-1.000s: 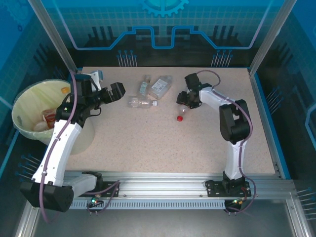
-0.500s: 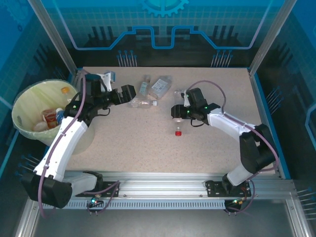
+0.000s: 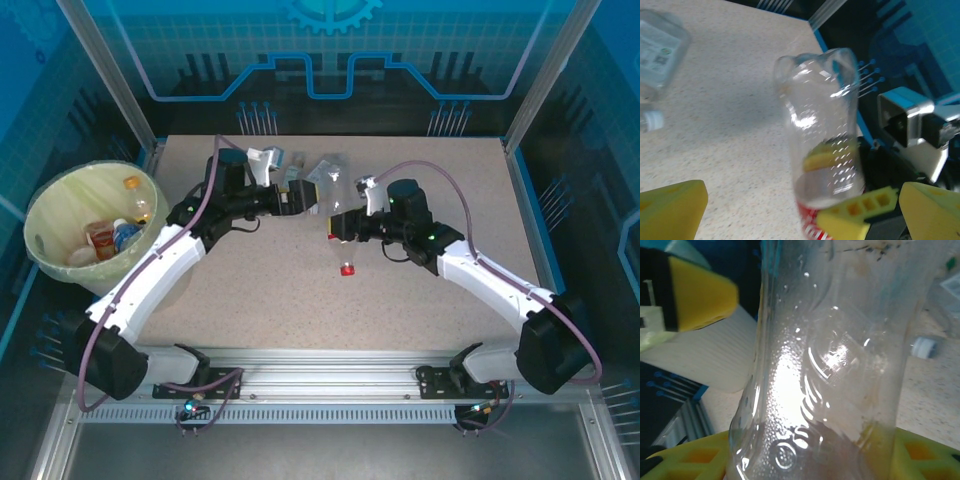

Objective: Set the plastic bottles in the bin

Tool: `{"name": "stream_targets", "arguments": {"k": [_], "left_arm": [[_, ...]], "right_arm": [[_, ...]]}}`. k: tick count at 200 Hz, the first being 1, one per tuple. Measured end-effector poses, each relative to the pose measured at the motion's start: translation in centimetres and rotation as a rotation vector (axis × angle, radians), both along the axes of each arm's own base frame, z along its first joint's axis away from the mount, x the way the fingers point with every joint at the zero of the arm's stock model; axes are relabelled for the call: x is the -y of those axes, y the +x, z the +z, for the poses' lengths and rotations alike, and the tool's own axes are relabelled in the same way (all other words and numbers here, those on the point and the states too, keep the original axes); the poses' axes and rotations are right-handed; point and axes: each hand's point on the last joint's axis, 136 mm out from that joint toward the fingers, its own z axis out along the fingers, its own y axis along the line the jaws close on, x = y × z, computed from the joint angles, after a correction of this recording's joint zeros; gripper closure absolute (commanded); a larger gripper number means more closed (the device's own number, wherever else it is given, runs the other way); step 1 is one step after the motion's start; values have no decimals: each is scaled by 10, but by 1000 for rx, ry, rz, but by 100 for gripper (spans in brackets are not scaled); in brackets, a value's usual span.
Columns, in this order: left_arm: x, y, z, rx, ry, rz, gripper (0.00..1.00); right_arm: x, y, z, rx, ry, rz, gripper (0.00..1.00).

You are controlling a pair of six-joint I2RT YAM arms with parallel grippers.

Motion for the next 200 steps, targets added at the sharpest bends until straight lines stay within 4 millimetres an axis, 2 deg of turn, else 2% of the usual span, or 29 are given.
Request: {"name": "stream_targets", "arguments": {"k": [40, 60, 95, 109, 128, 156, 179, 200], "left_arm": [[20, 0, 17, 57, -85, -36, 1], [21, 7, 12, 34, -115, -6, 1], [28, 17, -6, -20, -120, 20, 3], [31, 17, -9, -31, -121, 18, 9], [35, 15, -8, -30, -122, 9, 22], [36, 14, -8, -24, -120, 6, 38], [34, 15, -8, -18, -112, 14, 43], [33, 15, -6, -2, -102, 14, 45]], "right_arm": [[-22, -23, 8, 14, 37, 124, 59], [-24, -25, 12, 21, 51, 139, 59], [-39, -36, 30, 61, 102, 209, 59], [-42, -38, 36, 71, 116, 220, 59], [-43, -37, 37, 70, 120, 219, 58], [-46, -34, 31, 53, 111, 222, 50], [-49, -32, 29, 45, 100, 230, 41], [-50, -32, 29, 50, 95, 238, 27]]}}
